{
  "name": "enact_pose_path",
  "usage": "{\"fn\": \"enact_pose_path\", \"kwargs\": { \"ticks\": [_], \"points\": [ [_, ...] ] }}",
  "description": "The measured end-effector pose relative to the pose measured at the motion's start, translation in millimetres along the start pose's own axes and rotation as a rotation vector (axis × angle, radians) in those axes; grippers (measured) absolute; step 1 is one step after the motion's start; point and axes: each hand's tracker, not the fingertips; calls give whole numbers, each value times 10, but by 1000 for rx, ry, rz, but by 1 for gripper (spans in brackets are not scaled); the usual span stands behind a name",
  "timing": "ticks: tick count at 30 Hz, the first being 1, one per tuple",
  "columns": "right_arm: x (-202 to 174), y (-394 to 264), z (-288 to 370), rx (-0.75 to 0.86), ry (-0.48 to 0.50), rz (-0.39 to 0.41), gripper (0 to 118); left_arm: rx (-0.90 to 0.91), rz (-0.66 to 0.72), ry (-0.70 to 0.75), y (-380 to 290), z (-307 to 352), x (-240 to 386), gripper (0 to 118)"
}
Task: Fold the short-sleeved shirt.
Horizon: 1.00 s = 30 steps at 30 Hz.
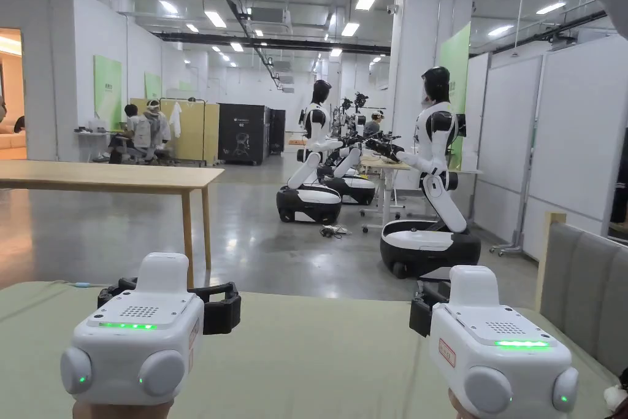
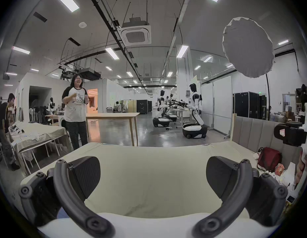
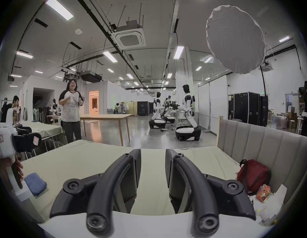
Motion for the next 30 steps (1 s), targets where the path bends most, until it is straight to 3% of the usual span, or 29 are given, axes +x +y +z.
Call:
{"fn": "enact_pose_path", "kwargs": {
  "ticks": [14, 17, 21, 24, 26, 30],
  "points": [
    [-89, 30, 22, 21, -25, 27, 36, 2, 4, -12, -15, 9, 25, 118],
    [-122, 71, 40, 26, -4, -26, 36, 1, 6, -13, -17, 6, 33, 118],
    [-157, 155, 62, -15, -60, -117, 36, 0, 4, -14, -25, 10, 47, 118],
    [-199, 196, 40, -42, -80, -90, 36, -4, 3, -13, -32, 10, 51, 118],
    [-250, 206, 17, -76, -141, -28, 36, -2, 4, -13, -38, 13, 49, 118],
    [-243, 206, 32, -85, -144, -41, 36, -2, 9, -11, -33, 14, 48, 118]
  ]
}}
